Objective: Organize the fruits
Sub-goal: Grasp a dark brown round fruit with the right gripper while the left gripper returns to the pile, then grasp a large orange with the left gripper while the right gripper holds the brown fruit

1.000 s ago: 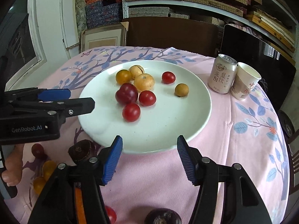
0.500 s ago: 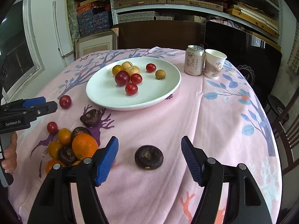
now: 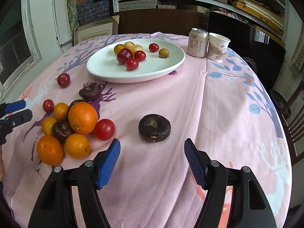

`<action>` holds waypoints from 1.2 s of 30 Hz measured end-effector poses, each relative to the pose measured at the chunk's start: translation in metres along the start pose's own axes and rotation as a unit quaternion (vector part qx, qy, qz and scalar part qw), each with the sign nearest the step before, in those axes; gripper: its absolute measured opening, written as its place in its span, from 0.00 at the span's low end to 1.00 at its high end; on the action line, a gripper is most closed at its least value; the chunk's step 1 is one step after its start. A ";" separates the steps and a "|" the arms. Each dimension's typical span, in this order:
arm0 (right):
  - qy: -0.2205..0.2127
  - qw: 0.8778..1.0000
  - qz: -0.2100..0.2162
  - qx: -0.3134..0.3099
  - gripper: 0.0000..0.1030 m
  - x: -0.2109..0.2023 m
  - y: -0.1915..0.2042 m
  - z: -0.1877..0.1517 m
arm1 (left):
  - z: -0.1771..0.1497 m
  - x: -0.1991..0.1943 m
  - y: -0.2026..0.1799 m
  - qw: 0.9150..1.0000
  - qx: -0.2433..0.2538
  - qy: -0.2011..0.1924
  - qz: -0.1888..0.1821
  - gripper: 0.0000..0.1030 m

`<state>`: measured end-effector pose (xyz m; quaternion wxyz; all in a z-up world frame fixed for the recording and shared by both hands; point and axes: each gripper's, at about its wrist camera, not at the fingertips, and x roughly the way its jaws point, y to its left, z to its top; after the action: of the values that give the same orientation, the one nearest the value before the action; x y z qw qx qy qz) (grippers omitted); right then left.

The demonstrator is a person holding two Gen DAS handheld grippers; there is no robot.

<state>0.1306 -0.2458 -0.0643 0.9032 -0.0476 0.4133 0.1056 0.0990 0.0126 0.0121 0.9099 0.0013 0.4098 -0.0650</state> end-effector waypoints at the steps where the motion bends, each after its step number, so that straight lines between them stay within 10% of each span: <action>1: 0.001 1.000 -0.004 -0.002 0.68 0.005 0.001 0.003 | -0.002 0.001 0.002 1.000 0.001 0.003 0.000 0.80; 6: 0.022 1.000 -0.008 0.003 0.67 0.033 0.002 0.013 | -0.008 0.007 0.009 1.000 -0.005 0.016 0.000 0.80; 9: 0.019 1.000 -0.011 -0.006 0.41 0.038 0.005 0.014 | -0.008 0.013 0.009 1.000 0.000 0.021 0.001 0.80; 32: -0.031 0.997 0.071 0.012 0.41 -0.033 0.004 -0.028 | -0.030 0.009 -0.062 0.996 0.018 0.060 -0.060 0.80; 36: -0.034 0.997 0.073 0.016 0.41 -0.039 0.000 -0.033 | -0.029 0.031 -0.071 0.995 0.015 0.083 -0.058 0.53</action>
<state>0.0819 -0.2572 -0.0562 0.9072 0.0004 0.3863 0.1664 0.0889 -0.0601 -0.0270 0.8675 -0.0038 0.4820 -0.1232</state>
